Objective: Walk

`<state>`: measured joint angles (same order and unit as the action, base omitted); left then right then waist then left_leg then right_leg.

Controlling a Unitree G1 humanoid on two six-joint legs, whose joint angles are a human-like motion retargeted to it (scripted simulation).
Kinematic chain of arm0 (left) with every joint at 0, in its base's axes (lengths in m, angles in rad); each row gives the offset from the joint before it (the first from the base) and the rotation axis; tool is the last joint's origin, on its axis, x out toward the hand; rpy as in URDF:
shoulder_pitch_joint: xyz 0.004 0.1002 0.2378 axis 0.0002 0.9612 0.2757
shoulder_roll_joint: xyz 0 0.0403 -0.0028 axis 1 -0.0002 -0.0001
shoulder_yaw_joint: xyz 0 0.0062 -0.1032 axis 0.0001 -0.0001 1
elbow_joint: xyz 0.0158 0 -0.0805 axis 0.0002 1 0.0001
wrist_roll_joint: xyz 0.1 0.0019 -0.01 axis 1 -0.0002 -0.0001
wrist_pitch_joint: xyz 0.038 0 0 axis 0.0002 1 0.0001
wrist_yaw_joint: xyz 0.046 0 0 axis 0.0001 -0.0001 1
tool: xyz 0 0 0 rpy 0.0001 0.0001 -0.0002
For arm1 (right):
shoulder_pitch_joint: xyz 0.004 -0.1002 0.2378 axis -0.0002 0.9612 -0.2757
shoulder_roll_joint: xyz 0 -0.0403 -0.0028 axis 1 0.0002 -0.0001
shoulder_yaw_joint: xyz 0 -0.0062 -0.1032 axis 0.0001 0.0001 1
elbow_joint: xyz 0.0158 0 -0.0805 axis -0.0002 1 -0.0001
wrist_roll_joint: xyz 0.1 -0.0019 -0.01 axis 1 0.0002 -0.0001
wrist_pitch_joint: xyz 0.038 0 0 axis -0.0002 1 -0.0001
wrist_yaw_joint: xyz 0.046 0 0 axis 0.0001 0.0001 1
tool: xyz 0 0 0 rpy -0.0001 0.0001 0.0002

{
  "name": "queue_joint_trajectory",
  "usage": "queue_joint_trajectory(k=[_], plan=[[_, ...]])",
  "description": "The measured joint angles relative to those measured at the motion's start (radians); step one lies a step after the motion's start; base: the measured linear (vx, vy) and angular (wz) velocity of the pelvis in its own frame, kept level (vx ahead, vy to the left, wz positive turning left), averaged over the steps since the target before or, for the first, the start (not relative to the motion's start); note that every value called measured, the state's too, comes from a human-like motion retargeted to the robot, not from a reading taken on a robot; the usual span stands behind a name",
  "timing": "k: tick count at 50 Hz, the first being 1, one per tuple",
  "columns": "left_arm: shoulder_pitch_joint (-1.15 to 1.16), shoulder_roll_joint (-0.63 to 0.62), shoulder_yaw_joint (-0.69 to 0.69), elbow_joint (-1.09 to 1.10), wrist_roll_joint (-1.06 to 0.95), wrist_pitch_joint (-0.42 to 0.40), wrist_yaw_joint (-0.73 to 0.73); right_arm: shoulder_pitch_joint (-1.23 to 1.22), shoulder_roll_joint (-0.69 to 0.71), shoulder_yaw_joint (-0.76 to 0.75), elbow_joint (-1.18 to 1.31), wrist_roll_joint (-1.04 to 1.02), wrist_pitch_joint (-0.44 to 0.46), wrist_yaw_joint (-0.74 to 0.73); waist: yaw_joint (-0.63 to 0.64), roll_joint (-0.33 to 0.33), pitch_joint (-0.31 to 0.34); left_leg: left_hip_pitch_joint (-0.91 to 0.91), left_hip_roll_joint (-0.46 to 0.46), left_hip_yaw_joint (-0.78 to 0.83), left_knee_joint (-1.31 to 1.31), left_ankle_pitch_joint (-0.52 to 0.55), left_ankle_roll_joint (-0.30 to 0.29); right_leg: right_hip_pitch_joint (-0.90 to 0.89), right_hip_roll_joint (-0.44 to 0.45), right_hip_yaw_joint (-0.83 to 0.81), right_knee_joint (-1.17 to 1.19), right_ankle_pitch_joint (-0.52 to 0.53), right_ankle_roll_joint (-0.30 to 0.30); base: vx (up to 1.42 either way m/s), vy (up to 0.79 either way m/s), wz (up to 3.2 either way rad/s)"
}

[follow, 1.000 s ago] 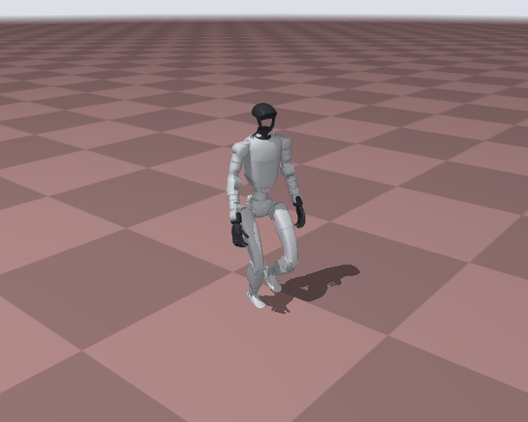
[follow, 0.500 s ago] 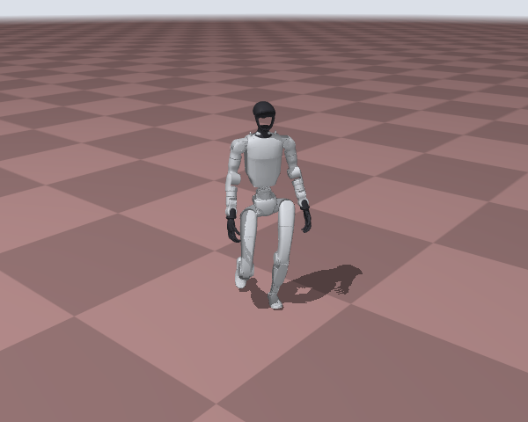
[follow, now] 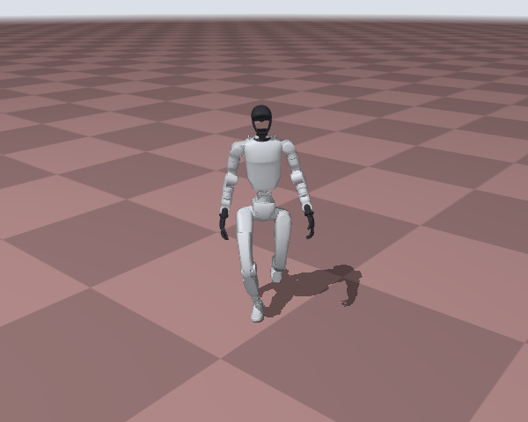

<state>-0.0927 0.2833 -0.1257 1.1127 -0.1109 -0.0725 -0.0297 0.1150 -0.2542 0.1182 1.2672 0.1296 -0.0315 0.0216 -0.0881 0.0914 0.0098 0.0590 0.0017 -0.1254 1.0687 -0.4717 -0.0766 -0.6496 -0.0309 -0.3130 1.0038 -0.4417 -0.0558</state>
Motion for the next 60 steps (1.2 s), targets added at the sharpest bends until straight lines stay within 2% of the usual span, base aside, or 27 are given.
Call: queue_joint_trajectory(k=[2,4,7,10,14,18,20,22,25,27,30,31,32,33,35,39,42,47,48,50,53,56,60], plan=[[0.034,-0.025,-0.012,0.036,0.023,0.008,-0.017,-0.017,-0.008,0.012,-0.031,0.003,-0.005,-0.001,0.023,0.033,0.006,-0.085,0.056,0.006,0.19,0.126,-0.032,0.04,0.07,-0.002,-0.005,-0.031,-0.038,0.65,-0.15,-0.83],[0.065,-0.046,-0.028,0.062,0.045,0.017,-0.035,-0.041,-0.018,0.025,-0.062,0.003,-0.012,-0.009,0.052,0.044,0.003,-0.189,0.101,0.024,0.332,0.137,-0.008,0.086,0.121,0.011,-0.033,-0.06,-0.051,0.66,-0.14,-0.89],[0.109,-0.066,-0.045,0.086,0.068,0.028,-0.057,-0.088,-0.032,0.039,-0.112,0.006,-0.022,-0.029,0.104,0.038,0.002,-0.355,0.147,0.059,0.436,0.007,0.074,0.184,0.176,0.049,-0.112,-0.089,-0.036,0.66,-0.13,-1.02],[0.156,-0.083,-0.052,0.096,0.082,0.031,-0.063,-0.141,-0.045,0.046,-0.169,0.011,-0.034,-0.049,0.157,0.024,0.015,-0.497,0.152,0.093,0.389,-0.131,0.138,0.313,0.216,0.113,-0.213,-0.112,-0.009,0.69,-0.1,-1.26],[0.214,-0.109,-0.066,0.116,0.096,0.025,-0.058,-0.212,-0.067,0.067,-0.251,0.024,-0.06,-0.07,0.196,0.003,0.038,-0.628,0.098,0.134,0.121,-0.192,0.149,0.47,0.229,0.221,-0.312,-0.156,0.013,0.73,-0.04,-1.36],[0.243,-0.129,-0.078,0.14,0.116,0.02,-0.046,-0.273,-0.09,0.095,-0.322,0.022,-0.081,-0.086,0.186,-0.027,0.035,-0.689,-0.019,0.146,-0.309,-0.14,0.11,0.567,0.206,0.307,-0.373,-0.198,0.034,0.75,0.03,-1.03],[0.257,-0.132,-0.083,0.144,0.123,0.019,-0.038,-0.286,-0.089,0.104,-0.342,0.014,-0.087,-0.091,0.176,-0.028,0.029,-0.736,-0.053,0.139,-0.397,-0.152,0.099,0.587,0.207,0.327,-0.341,-0.23,0.038,0.73,0.05,-0.91],[0.248,-0.13,-0.077,0.149,0.126,0.018,-0.031,-0.303,-0.091,0.109,-0.35,0.005,-0.083,-0.093,0.176,-0.055,0.018,-0.69,-0.096,0.154,-0.553,-0.076,0.108,0.615,0.162,0.333,-0.327,-0.239,0.049,0.79,0.06,-1.07],[0.249,-0.128,-0.072,0.157,0.119,0.021,-0.019,-0.283,-0.075,0.119,-0.332,-0.012,-0.076,-0.099,0.177,-0.079,0.002,-0.727,-0.123,0.178,-0.384,-0.035,0.136,0.635,0.105,0.321,-0.187,-0.251,0.064,0.8,0.07,-1.11],[0.24,-0.122,-0.07,0.163,0.112,0.024,-0.014,-0.256,-0.056,0.119,-0.298,-0.028,-0.065,-0.093,0.169,-0.109,-0.005,-0.733,-0.156,0.197,-0.26,-0.023,0.174,0.632,0.058,0.329,-0.051,-0.191,0.104,0.8,0.11,-0.86],[0.204,-0.104,-0.071,0.159,0.101,0.031,-0.022,-0.213,-0.024,0.111,-0.23,-0.037,-0.047,-0.059,0.131,-0.176,-0.014,-0.693,-0.24,0.227,-0.196,-0.049,0.253,0.554,-0.011,0.373,0.214,0.074,0.213,0.76,0.12,-0.49],[0.185,-0.094,-0.073,0.148,0.1,0.033,-0.024,-0.202,-0.018,0.107,-0.209,-0.037,-0.042,-0.047,0.112,-0.186,-0.018,-0.667,-0.255,0.23,-0.208,-0.065,0.275,0.503,-0.031,0.376,0.293,0.158,0.23,0.75,0.12,-0.39],[0.163,-0.083,-0.075,0.136,0.1,0.035,-0.024,-0.192,-0.013,0.102,-0.189,-0.036,-0.036,-0.038,0.093,-0.193,-0.021,-0.638,-0.266,0.232,-0.223,-0.08,0.293,0.451,-0.053,0.376,0.365,0.219,0.238,0.76,0.12,-0.42],[0.14,-0.072,-0.079,0.122,0.101,0.037,-0.022,-0.181,-0.01,0.097,-0.171,-0.034,-0.032,-0.032,0.075,-0.194,-0.023,-0.603,-0.272,0.231,-0.245,-0.095,0.305,0.395,-0.079,0.367,0.424,0.233,0.226,0.76,0.12,-0.49],[0.088,-0.049,-0.085,0.096,0.099,0.037,-0.013,-0.158,-0.011,0.085,-0.142,-0.028,-0.029,-0.034,0.038,-0.184,-0.024,-0.522,-0.276,0.225,-0.304,-0.118,0.313,0.283,-0.136,0.339,0.501,0.187,0.182,0.76,0.12,-0.55],[-0.016,-0.001,-0.084,0.042,0.075,0.025,0.022,-0.101,-0.019,0.052,-0.111,-0.009,-0.027,-0.06,-0.029,-0.149,-0.006,-0.323,-0.268,0.2,-0.454,-0.152,0.29,0.109,-0.223,0.255,0.422,0.026,0.116,0.77,0.05,-0.57],[-0.09,0.034,-0.077,-0.011,0.055,0.005,0.046,-0.063,-0.017,0.025,-0.088,-0.005,-0.019,-0.072,-0.06,-0.123,0.021,-0.186,-0.24,0.184,-0.522,-0.197,0.277,0.033,-0.233,0.186,0.221,-0.012,0.121,0.76,-0.05,-0.56],[-0.179,0.08,-0.064,-0.089,0.041,-0.027,0.063,-0.019,-0.005,-0.007,-0.025,-0.016,-0.005,-0.074,-0.065,-0.077,0.036,-0.044,-0.168,0.182,-0.579,-0.275,0.248,-0.014,-0.141,0.109,-0.259,0.037,0.205,0.73,-0.13,-0.63],[-0.183,0.08,-0.062,-0.099,0.042,-0.032,0.066,-0.006,-0.001,-0.01,-0.017,-0.018,-0.002,-0.074,-0.067,-0.08,0.034,-0.037,-0.166,0.184,-0.554,-0.293,0.239,-0.035,-0.138,0.115,-0.286,0.033,0.217,0.69,-0.17,-0.52],[-0.198,0.085,-0.053,-0.113,0.04,-0.032,0.064,-0.001,0.004,-0.02,0.002,-0.021,0.0,-0.067,-0.06,-0.062,0.03,0.011,-0.14,0.152,-0.572,-0.294,0.228,0.004,-0.089,0.102,-0.422,0.093,0.222,0.73,-0.17,-0.54],[-0.164,0.058,-0.044,-0.107,0.036,-0.03,0.061,0.025,0.02,-0.026,0.015,-0.017,0.004,-0.068,-0.052,-0.064,0.015,0.02,-0.111,0.148,-0.419,-0.299,0.197,-0.025,-0.073,0.119,-0.265,0.131,0.187,0.72,-0.16,-0.5],[-0.111,0.02,-0.042,-0.058,0.03,-0.013,0.038,0.032,0.017,-0.023,0.026,-0.008,0.008,-0.064,-0.051,-0.02,0.014,0.019,-0.048,0.109,-0.19,-0.227,0.14,0.009,-0.011,0.101,-0.121,0.111,0.119,0.74,-0.15,-0.5],[-0.045,-0.058,-0.07,0.053,0.077,0.012,-0.01,-0.001,-0.003,-0.001,0.014,-0.001,0.014,-0.051,-0.027,0.077,0.033,-0.105,0.113,0.099,0.23,0.044,0.047,0.108,0.141,0.061,-0.101,0.035,0.018,0.66,-0.12,-0.68]])
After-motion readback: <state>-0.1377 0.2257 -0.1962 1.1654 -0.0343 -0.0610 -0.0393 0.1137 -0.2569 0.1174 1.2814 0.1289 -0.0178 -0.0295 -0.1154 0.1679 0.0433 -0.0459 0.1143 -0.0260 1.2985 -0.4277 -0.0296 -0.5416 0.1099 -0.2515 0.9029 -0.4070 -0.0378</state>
